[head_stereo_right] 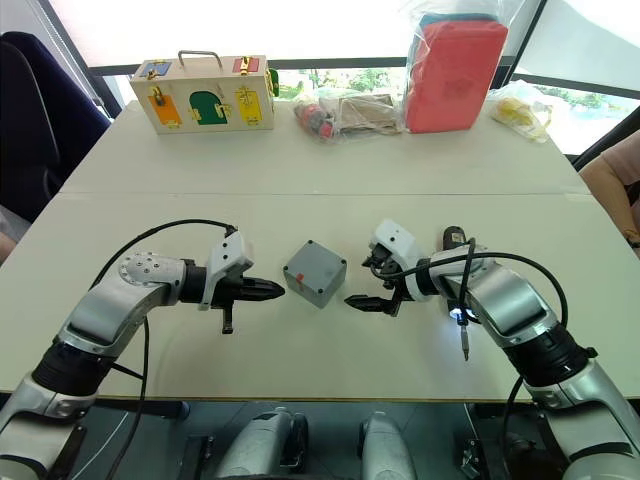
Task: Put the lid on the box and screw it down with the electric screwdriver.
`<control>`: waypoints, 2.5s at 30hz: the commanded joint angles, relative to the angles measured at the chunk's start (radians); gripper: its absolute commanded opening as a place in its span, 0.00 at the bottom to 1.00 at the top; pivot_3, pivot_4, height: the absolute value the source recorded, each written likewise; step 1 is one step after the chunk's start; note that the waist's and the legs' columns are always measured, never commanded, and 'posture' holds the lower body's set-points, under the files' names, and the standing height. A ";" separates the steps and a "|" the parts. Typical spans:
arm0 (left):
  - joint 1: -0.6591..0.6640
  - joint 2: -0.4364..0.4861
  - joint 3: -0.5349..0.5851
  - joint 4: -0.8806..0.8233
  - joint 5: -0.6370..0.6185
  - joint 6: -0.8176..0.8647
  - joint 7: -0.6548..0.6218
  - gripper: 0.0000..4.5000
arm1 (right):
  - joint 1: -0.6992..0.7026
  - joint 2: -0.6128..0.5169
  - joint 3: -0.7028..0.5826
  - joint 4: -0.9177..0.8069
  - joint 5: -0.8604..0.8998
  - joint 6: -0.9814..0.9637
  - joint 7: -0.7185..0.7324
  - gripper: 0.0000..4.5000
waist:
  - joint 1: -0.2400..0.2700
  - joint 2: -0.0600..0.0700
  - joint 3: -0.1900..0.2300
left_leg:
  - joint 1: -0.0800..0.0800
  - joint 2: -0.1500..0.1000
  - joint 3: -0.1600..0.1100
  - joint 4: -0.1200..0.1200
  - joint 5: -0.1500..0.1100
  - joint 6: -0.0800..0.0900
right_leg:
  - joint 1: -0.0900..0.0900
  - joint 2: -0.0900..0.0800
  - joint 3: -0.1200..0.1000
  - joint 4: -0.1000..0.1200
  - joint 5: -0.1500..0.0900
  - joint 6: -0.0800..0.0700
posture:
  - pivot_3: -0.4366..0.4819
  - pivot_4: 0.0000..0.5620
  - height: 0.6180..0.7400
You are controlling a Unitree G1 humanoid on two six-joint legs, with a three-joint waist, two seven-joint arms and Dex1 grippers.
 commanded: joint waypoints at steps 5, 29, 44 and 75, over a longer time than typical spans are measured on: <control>-0.039 -0.044 -0.020 0.077 0.068 -0.080 0.067 0.00 | -0.012 0.045 0.003 -0.039 -0.020 -0.038 0.046 1.00 | 0.001 0.000 0.000 | 0.000 0.000 0.000 0.000 0.000 0.000 | 0.000 0.001 -0.001 0.000 0.000 0.000 | 0.48 0.27 1.00; -0.090 -0.104 -0.004 0.179 0.086 -0.160 0.117 0.00 | 0.104 0.078 -0.081 -0.230 0.043 0.126 -0.043 1.00 | 0.001 0.000 0.000 | 0.000 0.000 0.000 0.001 0.000 0.000 | 0.000 0.002 -0.001 0.001 0.000 0.000 | 0.48 0.27 1.00; -0.125 -0.080 0.056 0.165 0.066 -0.142 0.111 0.00 | 0.161 0.018 -0.330 -0.350 0.133 0.227 -0.105 1.00 | 0.001 0.000 0.000 | 0.000 0.000 0.000 0.001 0.000 0.000 | 0.001 0.002 0.000 0.001 0.000 0.000 | 0.48 0.27 1.00; -0.081 0.073 0.094 -0.141 -0.185 0.069 -0.039 0.00 | 0.216 0.119 -0.388 0.021 -0.005 -0.021 -0.252 0.31 | 0.001 -0.001 0.000 | 0.011 0.001 0.000 0.000 0.000 0.001 | 0.012 0.003 0.001 -0.001 0.000 0.000 | 0.48 0.27 1.00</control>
